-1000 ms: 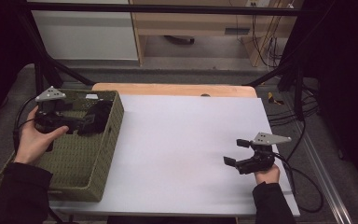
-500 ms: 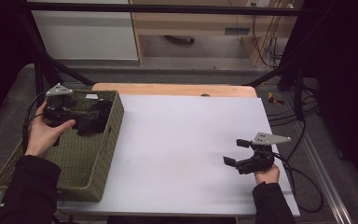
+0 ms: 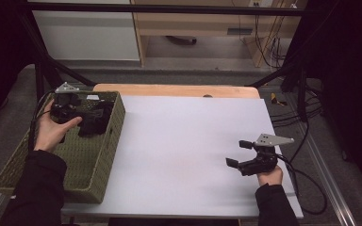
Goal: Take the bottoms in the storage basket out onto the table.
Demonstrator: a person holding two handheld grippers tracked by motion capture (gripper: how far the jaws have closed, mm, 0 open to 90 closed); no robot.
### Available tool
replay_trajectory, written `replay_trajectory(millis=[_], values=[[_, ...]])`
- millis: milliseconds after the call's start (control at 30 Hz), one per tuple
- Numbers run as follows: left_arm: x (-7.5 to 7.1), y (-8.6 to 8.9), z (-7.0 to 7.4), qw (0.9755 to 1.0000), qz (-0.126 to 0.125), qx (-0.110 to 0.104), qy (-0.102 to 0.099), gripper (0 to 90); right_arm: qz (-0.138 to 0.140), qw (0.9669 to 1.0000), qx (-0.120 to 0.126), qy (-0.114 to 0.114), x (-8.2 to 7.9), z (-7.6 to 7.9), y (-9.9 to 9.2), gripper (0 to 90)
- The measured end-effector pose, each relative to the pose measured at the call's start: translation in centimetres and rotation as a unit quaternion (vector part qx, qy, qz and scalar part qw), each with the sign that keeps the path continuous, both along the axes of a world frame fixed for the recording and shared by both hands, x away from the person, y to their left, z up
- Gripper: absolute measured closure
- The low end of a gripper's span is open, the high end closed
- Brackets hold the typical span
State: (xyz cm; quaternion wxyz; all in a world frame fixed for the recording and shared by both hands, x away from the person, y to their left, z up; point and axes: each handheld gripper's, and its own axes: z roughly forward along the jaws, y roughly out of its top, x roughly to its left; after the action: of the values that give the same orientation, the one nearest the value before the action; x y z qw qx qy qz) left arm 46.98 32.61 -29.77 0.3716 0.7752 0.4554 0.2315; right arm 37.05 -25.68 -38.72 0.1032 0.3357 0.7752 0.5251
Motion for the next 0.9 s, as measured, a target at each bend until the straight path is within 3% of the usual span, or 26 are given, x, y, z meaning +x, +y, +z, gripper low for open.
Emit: replay_trajectory(millis=[633,900], values=[[2.9,0.4,-2.6,0.9996,0.017,0.001,0.022,5.6,0.001,1.0,-0.005,0.004,0.1,-0.1,0.2,3.8],[4.1,0.6,-3.6,0.9989,0.027,0.011,0.036,6.0,0.0,1.0,-0.006,0.005,0.1,-0.2,0.3,3.8]])
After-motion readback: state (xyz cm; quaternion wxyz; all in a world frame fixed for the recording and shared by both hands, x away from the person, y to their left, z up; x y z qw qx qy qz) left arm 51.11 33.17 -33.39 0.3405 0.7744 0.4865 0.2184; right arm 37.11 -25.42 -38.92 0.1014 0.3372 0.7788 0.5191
